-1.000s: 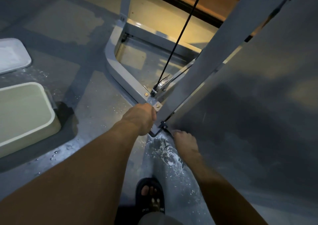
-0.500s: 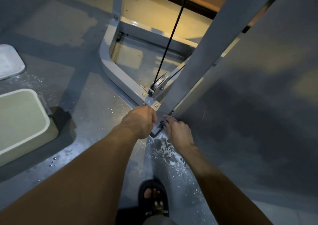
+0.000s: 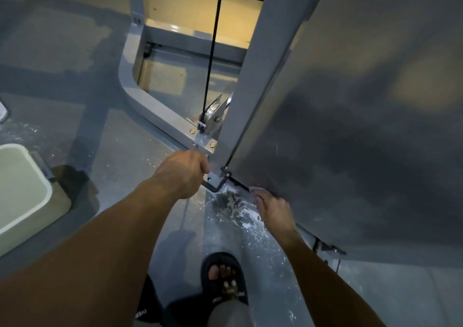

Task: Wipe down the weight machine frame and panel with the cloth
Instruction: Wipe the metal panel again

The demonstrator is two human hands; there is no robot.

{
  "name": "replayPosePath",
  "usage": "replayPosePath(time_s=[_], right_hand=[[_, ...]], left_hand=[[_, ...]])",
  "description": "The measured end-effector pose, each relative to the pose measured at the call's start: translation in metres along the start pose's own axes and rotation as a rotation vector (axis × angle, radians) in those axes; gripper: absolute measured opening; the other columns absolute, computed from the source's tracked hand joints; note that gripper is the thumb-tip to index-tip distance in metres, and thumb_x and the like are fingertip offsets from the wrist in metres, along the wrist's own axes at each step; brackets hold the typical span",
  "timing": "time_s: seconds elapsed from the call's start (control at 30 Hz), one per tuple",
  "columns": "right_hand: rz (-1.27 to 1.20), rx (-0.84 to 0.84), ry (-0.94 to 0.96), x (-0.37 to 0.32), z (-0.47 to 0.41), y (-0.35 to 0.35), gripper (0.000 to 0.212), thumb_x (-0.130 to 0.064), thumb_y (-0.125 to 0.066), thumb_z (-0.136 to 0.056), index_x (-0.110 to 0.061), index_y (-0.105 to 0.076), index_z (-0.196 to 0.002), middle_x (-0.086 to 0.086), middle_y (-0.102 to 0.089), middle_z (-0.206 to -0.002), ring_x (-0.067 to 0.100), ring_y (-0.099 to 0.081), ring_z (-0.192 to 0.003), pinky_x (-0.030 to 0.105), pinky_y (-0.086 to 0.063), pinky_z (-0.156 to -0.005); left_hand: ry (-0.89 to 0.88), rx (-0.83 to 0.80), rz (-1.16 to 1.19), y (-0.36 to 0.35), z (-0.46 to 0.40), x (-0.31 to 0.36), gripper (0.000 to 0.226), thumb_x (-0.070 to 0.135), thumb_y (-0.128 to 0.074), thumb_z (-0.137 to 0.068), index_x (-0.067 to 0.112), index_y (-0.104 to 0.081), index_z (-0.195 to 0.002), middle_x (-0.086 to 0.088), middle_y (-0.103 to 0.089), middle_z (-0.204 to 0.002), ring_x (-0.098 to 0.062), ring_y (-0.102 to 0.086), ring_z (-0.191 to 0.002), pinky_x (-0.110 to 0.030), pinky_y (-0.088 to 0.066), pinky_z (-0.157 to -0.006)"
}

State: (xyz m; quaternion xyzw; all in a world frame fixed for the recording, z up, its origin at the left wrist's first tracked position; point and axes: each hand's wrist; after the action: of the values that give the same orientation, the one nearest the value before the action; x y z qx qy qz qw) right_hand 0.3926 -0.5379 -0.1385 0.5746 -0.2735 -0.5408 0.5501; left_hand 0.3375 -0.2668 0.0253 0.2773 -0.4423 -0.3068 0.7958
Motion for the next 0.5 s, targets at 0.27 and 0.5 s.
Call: replayPosePath(time_s=[0.27, 0.5], right_hand=[[-0.192, 0.182, -0.169, 0.066, 0.077, 0.017, 0.028, -0.033, -0.05, -0.107, -0.06, -0.054, -0.113, -0.013, -0.076, -0.105, -0.003, -0.07, -0.071, 0.027, -0.063, -0.065], [-0.4, 0.401, 0.312, -0.049, 0.012, 0.093, 0.03, -0.019, -0.06, -0.105, -0.019, -0.064, -0.135, -0.015, -0.073, -0.119, -0.001, -0.074, -0.089, 0.019, -0.061, -0.077]], left_hand=[[-0.076, 0.002, 0.012, -0.005, 0.003, 0.023, 0.027, 0.004, -0.049, -0.101, 0.022, -0.068, -0.108, -0.007, -0.068, -0.116, -0.026, -0.062, -0.108, -0.043, -0.053, -0.099], [-0.082, -0.018, 0.023, -0.011, -0.007, 0.028, 0.024, 0.006, -0.053, -0.102, 0.027, -0.065, -0.103, -0.007, -0.067, -0.118, -0.025, -0.063, -0.11, -0.039, -0.053, -0.101]])
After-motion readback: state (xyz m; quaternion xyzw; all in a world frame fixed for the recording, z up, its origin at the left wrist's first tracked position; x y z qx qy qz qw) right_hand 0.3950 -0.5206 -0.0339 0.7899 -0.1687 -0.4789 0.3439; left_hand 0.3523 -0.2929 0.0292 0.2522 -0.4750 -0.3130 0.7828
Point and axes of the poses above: each hand's wrist, its own z-axis away from the middle knuckle, its own y-axis out of the back of the hand, x = y × z
